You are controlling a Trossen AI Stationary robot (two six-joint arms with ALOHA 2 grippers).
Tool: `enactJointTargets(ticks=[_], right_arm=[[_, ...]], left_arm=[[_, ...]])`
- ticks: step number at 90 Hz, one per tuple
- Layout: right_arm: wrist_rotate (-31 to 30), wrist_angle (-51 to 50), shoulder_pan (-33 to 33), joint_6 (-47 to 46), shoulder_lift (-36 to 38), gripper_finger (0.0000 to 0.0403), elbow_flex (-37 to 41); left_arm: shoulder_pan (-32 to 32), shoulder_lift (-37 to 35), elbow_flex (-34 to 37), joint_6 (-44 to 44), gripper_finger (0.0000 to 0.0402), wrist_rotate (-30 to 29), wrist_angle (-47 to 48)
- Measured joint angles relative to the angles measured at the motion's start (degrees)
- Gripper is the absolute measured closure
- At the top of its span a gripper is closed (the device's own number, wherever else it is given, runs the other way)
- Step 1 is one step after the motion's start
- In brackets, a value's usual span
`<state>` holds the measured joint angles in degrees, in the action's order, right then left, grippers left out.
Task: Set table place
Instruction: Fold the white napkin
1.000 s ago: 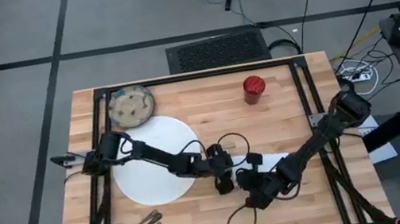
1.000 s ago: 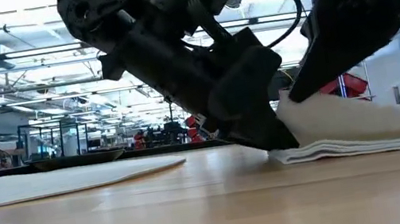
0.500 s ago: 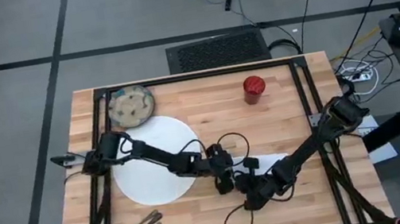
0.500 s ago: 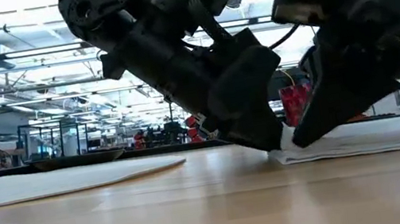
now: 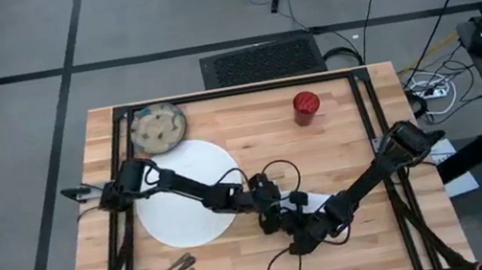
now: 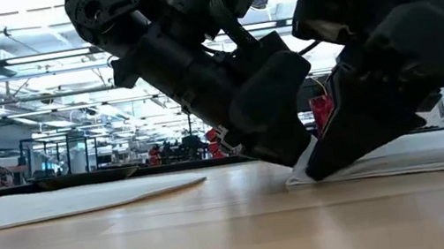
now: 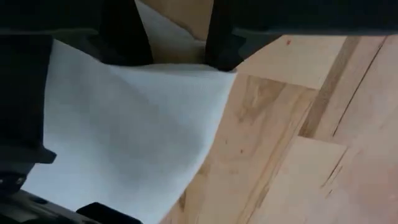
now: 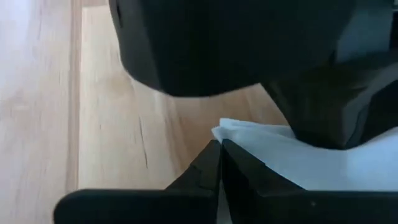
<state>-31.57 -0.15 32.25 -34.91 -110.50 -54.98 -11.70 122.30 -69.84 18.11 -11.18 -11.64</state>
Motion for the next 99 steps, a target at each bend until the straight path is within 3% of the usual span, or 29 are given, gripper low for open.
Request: enactJointTargets(ticks=[45,99], right_arm=[[-5.93,-1.18,0.11,0.71,3.37,0.0403,0.04],[-2.72,0.92,-0.85,0.07,0.7,0.0403,0.01]], left_arm=[[0.02,0.0,0.0,-0.23,0.0269,0.44,0.16],[0.25,-2.0,0.24,-2.16,0.0269,0.66,2.89]])
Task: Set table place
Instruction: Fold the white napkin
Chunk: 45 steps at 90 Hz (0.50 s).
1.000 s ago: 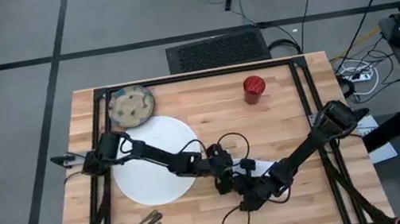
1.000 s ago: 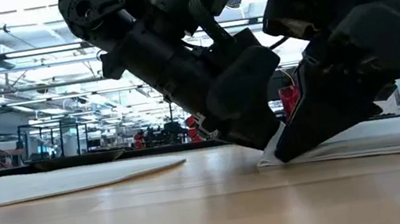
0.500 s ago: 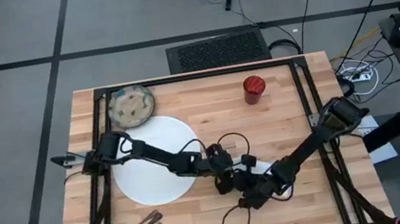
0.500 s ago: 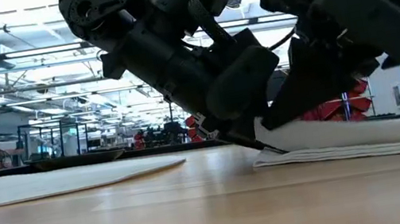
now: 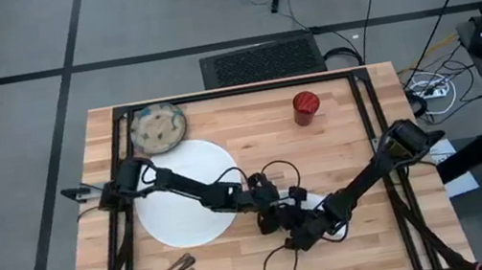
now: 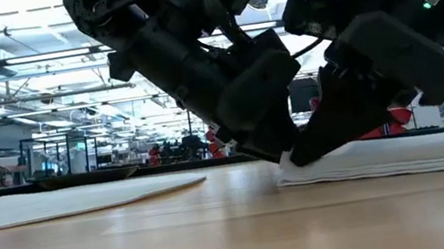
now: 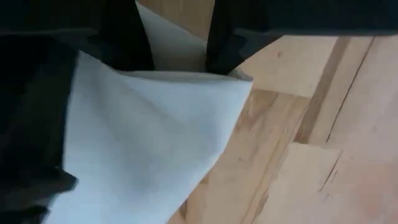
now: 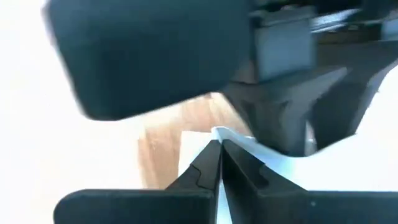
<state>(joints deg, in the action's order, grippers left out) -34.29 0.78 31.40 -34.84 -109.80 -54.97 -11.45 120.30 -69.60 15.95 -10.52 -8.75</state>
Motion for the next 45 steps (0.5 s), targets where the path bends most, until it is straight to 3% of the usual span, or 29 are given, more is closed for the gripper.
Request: enactJointTargets(ticks=[26,45], right_arm=[[1.6,0.6,0.22,1.22,0.02,0.04,-0.01],[4.27,0.81,0.17,1.02,0.02,0.0366,-0.01]], left_arm=[[0.07,-0.11,-0.02,0.15,0.0269,-0.07,0.47],[0.07,-0.18,-0.04,0.24,0.0269,-0.26,0.43]])
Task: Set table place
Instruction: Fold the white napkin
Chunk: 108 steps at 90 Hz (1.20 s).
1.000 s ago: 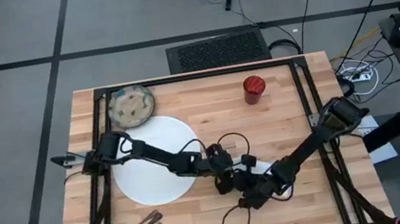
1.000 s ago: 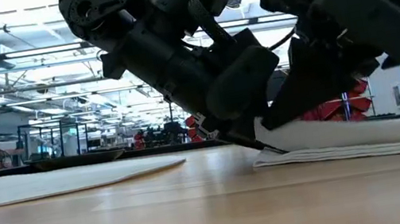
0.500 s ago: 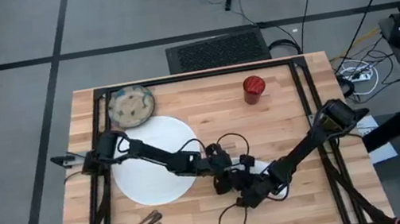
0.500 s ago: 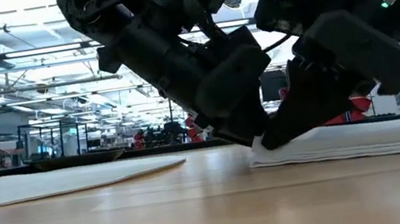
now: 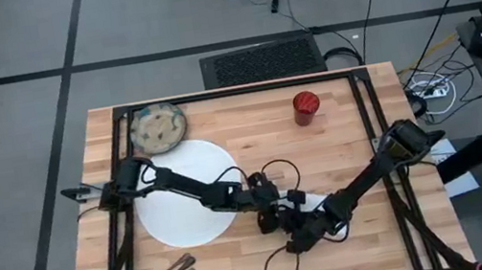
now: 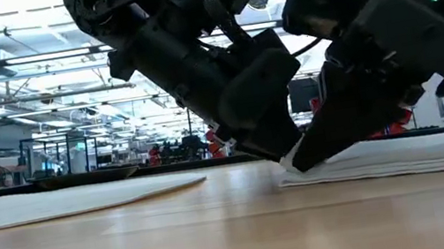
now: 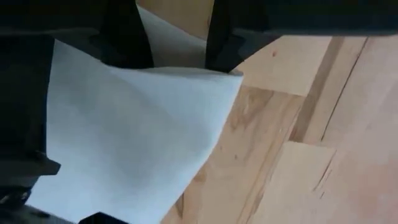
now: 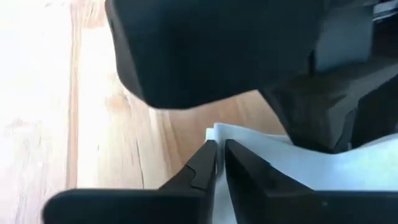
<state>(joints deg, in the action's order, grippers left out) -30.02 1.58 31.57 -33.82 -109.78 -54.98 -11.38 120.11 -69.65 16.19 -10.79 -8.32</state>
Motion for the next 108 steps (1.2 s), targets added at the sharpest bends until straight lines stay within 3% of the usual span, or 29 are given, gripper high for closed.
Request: enactJointTargets(ticks=[40,78,97,108], right_arm=[[0.79,0.83,-0.29,-1.59,-1.9,0.0276,-0.16],[2.58,0.97,-0.25,-2.62,-3.5,0.027,-0.22],[2.35,0.83,0.26,-2.61,-3.63,0.027,-0.17],[2.49,0.83,0.28,-2.82,-3.65,0.027,-0.13]], left_arm=[[0.0,-0.09,-0.11,-0.21,0.0269,-0.13,0.88],[0.61,-2.06,-0.22,-6.23,0.0269,0.24,7.87],[2.14,-7.27,-0.17,-10.75,0.0269,0.24,18.96],[3.21,-11.0,-0.15,-11.7,0.0269,-4.63,25.9]])
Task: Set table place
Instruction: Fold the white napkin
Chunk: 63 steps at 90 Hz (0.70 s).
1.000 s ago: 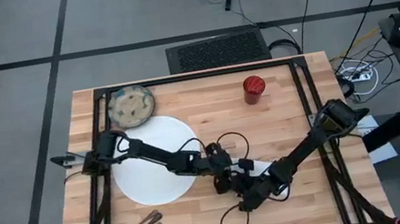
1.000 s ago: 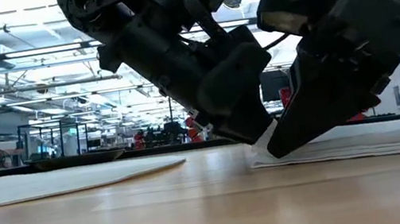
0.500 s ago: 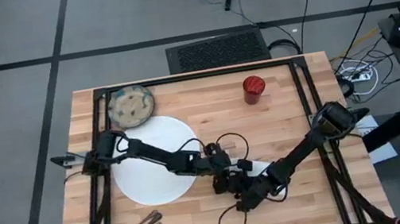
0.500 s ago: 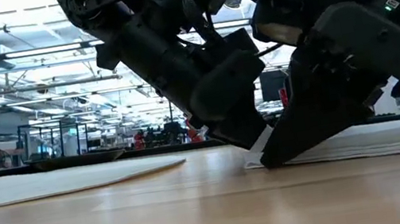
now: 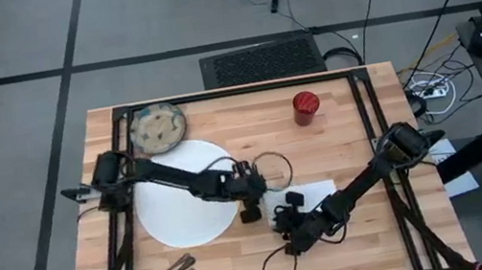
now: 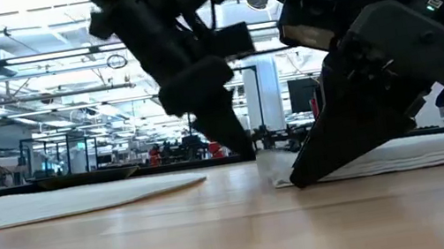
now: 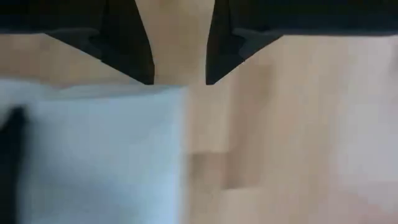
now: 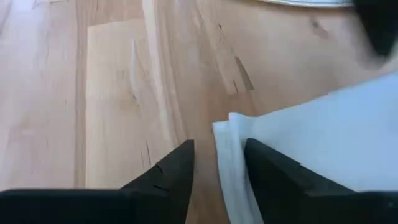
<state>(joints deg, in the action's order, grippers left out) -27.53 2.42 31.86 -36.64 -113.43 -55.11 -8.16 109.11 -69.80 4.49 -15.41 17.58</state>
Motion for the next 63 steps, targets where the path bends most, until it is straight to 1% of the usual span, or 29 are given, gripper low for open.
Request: enactJointTargets(ticks=[6,11,17,24,31,42,54,63], right_arm=[[0.0,-0.02,0.02,0.02,0.0,0.027,0.0],[0.0,0.04,0.02,0.04,0.0,0.027,0.04],[-0.02,0.11,0.04,0.11,-0.02,0.027,0.07],[-0.02,0.13,0.04,0.13,-0.02,0.027,0.07],[-0.09,0.18,0.07,0.16,-0.02,0.027,0.09],[-0.11,0.31,0.07,0.2,-0.04,0.027,0.13],[-0.14,0.33,0.09,0.22,-0.04,0.027,0.13],[-0.07,0.52,0.09,0.63,-0.04,0.027,0.17]], left_arm=[[0.11,-1.83,0.07,-0.39,0.0269,-3.09,3.29],[0.17,-2.84,0.04,0.01,0.0269,-4.22,2.31],[0.15,-3.54,0.07,1.06,0.0269,-3.79,0.34],[-0.16,-3.38,0.02,1.18,0.0269,-0.73,-4.97],[-1.11,-1.38,-0.04,1.22,0.0269,2.6,-9.6],[-3.04,3.04,0.04,1.82,0.0269,6.2,-13.15],[-3.72,7.96,0.02,2.84,0.0269,6.26,-13.9],[-3.23,9.23,-0.33,2.71,0.0269,5.78,-14.05]])
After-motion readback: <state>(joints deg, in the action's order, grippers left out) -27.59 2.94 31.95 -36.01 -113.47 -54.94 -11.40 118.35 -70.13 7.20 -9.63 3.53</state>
